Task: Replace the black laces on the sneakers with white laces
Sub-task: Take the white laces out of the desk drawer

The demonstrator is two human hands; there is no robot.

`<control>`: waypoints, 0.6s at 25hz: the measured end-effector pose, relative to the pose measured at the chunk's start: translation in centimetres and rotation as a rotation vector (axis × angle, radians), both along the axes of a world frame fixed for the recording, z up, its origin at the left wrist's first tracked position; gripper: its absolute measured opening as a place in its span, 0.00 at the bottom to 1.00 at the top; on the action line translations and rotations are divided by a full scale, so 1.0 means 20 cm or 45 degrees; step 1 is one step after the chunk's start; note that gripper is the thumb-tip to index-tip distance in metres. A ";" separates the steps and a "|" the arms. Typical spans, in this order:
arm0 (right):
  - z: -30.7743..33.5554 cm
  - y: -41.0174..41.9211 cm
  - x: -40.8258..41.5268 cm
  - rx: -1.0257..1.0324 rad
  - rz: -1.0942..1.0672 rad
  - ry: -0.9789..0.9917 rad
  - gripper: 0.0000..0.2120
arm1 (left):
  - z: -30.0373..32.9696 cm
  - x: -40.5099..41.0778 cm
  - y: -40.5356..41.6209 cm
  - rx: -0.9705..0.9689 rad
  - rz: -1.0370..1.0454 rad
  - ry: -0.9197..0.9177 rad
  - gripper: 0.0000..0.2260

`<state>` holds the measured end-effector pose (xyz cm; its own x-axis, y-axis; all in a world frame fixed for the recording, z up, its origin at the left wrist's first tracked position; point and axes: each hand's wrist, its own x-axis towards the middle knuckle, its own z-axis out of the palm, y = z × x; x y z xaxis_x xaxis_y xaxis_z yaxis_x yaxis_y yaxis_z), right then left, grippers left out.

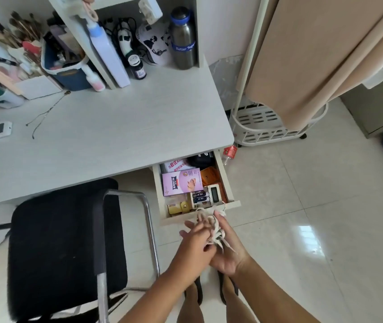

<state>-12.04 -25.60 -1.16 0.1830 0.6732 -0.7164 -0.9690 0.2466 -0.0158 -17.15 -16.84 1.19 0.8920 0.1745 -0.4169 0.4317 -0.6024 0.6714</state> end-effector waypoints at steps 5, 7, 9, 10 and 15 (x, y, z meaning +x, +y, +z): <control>0.10 -0.13 0.12 -0.333 -0.093 -0.311 0.10 | 0.02 -0.04 -0.07 -0.554 0.732 -0.123 0.11; 0.13 -0.21 0.16 -0.478 0.037 -0.484 0.11 | -0.06 0.02 -0.01 -1.062 1.526 -0.028 0.06; 0.15 -0.24 0.19 -0.577 0.262 -0.686 0.14 | -0.15 0.14 0.07 -1.547 1.936 0.167 0.08; 0.15 -0.25 0.20 -0.610 0.318 -0.727 0.15 | -0.18 0.19 0.10 -1.698 1.989 0.174 0.09; 0.13 -0.18 0.28 -0.611 0.304 -0.689 0.16 | -0.22 0.34 0.17 -1.933 1.985 0.005 0.18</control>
<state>-6.48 -29.12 1.41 0.4808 0.3757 -0.7922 -0.8216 -0.1227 -0.5568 -10.29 -13.54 -3.17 0.3970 0.1843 -0.8991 -0.0853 0.9828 0.1638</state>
